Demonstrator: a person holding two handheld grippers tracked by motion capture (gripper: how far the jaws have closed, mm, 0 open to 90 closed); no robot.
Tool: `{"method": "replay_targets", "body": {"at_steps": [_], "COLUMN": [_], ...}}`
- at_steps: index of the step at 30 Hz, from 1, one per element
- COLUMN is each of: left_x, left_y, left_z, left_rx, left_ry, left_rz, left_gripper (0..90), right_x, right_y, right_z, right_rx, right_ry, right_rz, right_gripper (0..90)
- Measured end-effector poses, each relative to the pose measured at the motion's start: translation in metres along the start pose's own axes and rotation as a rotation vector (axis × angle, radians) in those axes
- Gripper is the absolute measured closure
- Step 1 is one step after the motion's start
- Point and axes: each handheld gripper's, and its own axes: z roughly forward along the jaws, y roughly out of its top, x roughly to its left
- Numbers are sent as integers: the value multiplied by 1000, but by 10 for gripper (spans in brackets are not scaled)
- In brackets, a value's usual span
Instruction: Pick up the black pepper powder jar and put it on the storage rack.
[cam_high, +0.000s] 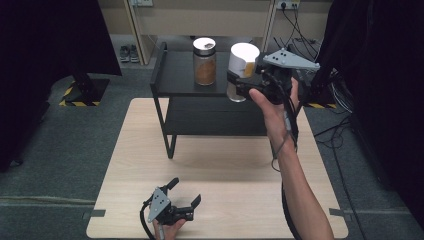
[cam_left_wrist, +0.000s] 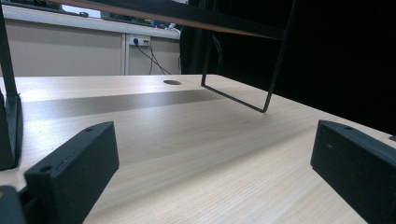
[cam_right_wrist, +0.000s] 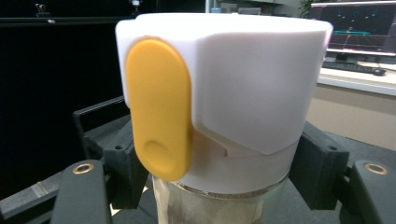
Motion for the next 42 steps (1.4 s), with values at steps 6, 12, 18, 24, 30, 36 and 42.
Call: {"method": "replay_targets", "body": {"at_steps": [6, 12, 18, 24, 30, 36, 42], "left_x": [0, 0, 1, 1, 1, 1, 1], "left_y": [0, 0, 0, -1, -1, -1, -1], "left_z": [0, 0, 0, 0, 0, 0, -1], "left_rx": [-1, -2, -3, -4, -4, -6, -5], "left_ry": [-1, -1, -2, -2, -2, -3, -3], "left_rz": [0, 0, 2, 0, 0, -1, -2], "left_gripper": [3, 3, 3, 3, 3, 3, 3], "right_x": [-3, -3, -1, 0, 1, 3, 3], "right_y": [1, 2, 4, 4, 4, 5, 5], "right_z": [9, 21, 30, 38, 43, 47, 51], "right_rx": [-4, -6, -3, -5, -9, -7, -5], "right_ry": [-23, -50, -84, -107, -125, -137, -150], "right_rz": [6, 4, 6, 3, 9, 9, 7], "right_gripper": [308, 308, 308, 308, 308, 308, 308]}}
